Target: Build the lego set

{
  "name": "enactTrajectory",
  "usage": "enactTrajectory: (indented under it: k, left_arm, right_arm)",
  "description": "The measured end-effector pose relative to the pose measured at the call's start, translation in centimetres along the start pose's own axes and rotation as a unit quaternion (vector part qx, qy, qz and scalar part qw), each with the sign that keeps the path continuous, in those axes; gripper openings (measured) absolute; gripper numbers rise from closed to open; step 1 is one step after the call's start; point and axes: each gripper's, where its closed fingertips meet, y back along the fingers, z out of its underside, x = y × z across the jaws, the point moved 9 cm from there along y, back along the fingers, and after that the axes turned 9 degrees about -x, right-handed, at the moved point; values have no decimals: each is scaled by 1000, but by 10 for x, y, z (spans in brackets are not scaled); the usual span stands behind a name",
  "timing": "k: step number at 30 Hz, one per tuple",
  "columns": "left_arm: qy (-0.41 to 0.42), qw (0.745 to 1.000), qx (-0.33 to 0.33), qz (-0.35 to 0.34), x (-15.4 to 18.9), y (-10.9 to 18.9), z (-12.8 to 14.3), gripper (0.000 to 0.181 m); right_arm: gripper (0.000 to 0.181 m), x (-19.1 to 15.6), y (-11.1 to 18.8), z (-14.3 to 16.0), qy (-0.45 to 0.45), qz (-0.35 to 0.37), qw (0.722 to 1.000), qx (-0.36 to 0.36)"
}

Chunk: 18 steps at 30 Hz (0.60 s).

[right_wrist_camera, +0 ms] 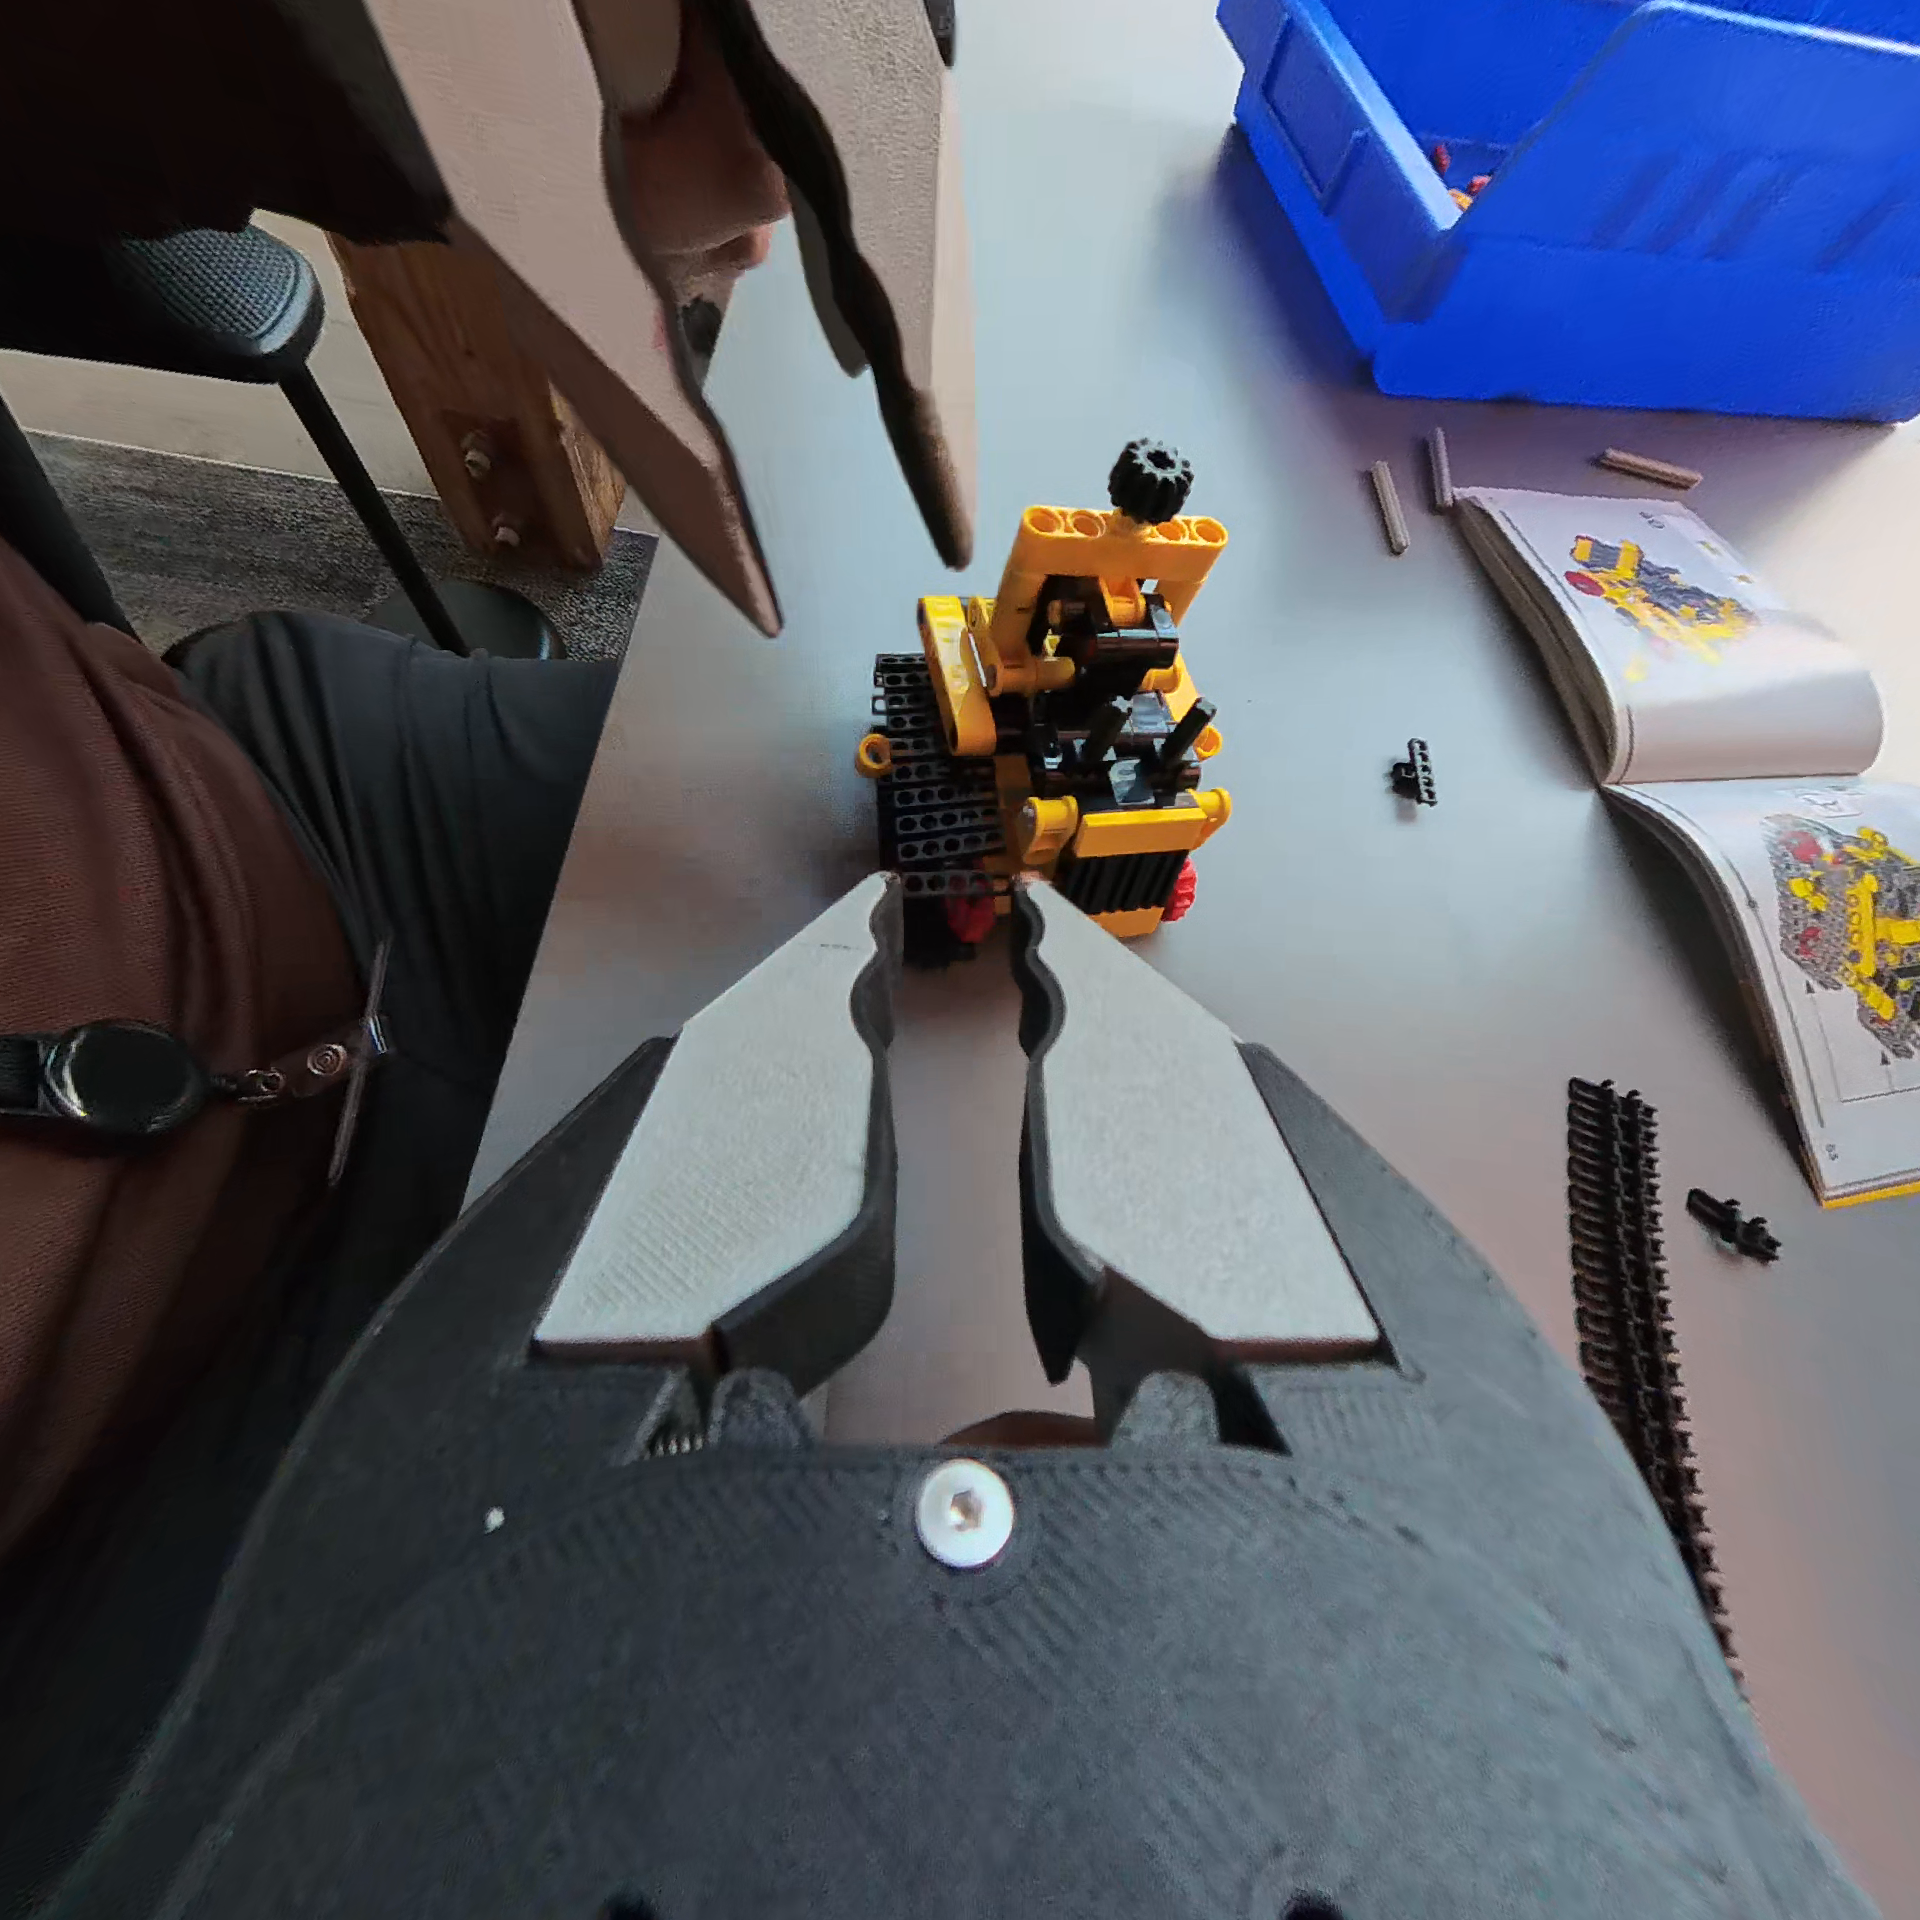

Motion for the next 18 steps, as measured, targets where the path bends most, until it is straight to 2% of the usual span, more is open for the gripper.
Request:
enactTrajectory:
  k: [5,13,18]
  left_arm:
    - [-31,999,-20,11,8,-19,-13,29]
    - [-113,989,-90,-41,14,-44,-13,25]
    - [-116,989,-89,-28,14,-47,-14,20]
  right_arm:
    - [17,-4,0,2,19,14,1000,-3]
    - [17,-10,6,1,50,31,998,12]
    - [17,-13,6,2,65,35,997,8]
